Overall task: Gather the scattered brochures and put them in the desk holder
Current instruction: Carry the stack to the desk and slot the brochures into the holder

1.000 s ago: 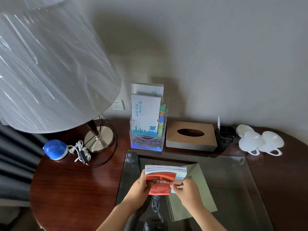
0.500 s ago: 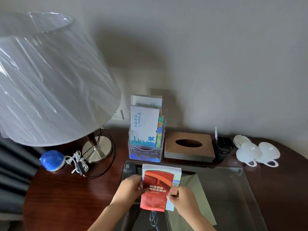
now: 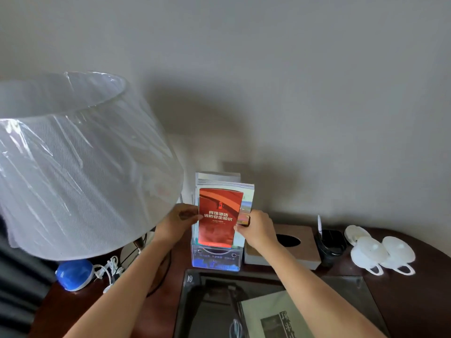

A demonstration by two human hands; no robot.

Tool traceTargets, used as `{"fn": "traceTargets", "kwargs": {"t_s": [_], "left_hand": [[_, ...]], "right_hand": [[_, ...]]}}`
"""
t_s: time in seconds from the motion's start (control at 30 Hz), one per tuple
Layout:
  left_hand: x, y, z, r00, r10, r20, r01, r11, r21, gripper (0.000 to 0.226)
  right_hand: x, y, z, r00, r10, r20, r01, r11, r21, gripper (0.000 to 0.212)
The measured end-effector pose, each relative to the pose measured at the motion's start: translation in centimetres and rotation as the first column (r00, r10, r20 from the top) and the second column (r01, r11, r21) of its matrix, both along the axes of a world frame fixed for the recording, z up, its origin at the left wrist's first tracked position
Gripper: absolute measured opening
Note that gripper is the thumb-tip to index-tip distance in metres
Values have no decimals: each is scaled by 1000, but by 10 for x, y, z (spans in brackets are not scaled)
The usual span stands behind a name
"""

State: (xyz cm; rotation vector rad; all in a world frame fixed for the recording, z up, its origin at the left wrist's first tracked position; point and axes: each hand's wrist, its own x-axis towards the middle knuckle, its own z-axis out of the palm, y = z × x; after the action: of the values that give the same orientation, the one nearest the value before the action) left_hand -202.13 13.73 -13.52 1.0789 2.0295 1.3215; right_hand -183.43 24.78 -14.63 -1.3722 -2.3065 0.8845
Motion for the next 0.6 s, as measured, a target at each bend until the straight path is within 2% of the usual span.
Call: {"fn": "traceTargets", "kwargs": {"t_s": [0.23, 0.4, 0.6], "left_hand": [[-17, 18, -14, 995, 16, 95, -11, 999, -46, 20], [-22, 7, -36, 993, 60, 97, -54, 996, -65, 12], [-21, 21, -41, 986, 109, 126, -102, 993, -62, 17]], "right_hand": [[-35, 15, -35, 997, -29, 69, 30, 999, -12, 24], [-46, 12, -61, 998, 13, 59, -11, 999, -46, 21], [-51, 21, -68, 999, -29, 25, 29, 999, -33, 20]]}}
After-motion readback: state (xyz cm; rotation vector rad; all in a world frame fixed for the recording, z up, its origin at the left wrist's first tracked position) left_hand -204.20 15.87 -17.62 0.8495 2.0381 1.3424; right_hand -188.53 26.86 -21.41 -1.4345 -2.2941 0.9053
